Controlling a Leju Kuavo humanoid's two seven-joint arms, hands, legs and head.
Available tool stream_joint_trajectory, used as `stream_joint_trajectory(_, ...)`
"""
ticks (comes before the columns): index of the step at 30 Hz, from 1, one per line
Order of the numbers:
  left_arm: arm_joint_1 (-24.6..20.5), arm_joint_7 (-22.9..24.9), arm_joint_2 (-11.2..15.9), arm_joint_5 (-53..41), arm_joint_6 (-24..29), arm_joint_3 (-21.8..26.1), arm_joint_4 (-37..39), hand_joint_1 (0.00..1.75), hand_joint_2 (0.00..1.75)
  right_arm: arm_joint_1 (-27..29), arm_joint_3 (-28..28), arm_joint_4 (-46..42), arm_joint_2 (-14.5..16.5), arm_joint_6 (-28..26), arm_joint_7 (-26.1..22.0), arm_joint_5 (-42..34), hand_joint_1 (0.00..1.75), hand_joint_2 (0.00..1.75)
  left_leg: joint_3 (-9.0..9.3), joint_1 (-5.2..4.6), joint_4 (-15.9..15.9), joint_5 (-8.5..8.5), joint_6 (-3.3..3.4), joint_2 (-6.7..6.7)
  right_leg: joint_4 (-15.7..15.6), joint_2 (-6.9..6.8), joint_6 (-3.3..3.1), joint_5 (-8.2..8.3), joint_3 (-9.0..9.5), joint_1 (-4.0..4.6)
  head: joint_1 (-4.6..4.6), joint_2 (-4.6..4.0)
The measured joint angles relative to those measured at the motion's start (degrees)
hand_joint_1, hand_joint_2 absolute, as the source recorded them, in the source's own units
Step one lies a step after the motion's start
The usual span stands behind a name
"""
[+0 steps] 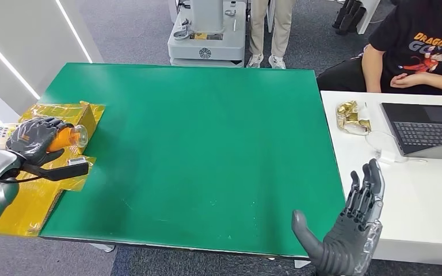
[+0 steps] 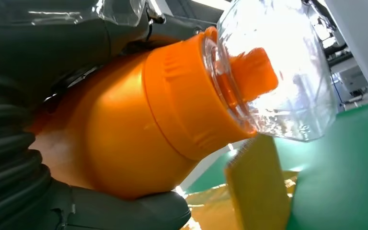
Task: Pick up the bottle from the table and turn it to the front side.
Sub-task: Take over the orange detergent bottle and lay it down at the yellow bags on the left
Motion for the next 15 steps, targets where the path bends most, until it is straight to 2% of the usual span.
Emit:
stream_joint_trajectory(4,-4.35,-1.50,-4.25,-2.83,1.59,-3.84,8.40,1.75,1.75,0.29,-0.42,-1.03,0.34,-0.82,0.66,1.25,0.00,1.75,0.00,-0.01,0.01,0.00,0.00,0.00,0.00,0.00,-0.01,0.01,0.00,0.00,0.01,0.00)
stream_joint_trajectory(15,-8.04,-3.01,-7.49,-3.66,1.09,-7.37,14.68,1.75,1.75,1.13,-0.64,-1.71,0.34,-1.86,0.60,1.42,0.00,1.75,0.00,0.00,0.00,0.00,0.00,0.03,0.00,0.01,-0.02,0.01,-0.01,0.00,0.01,0.00)
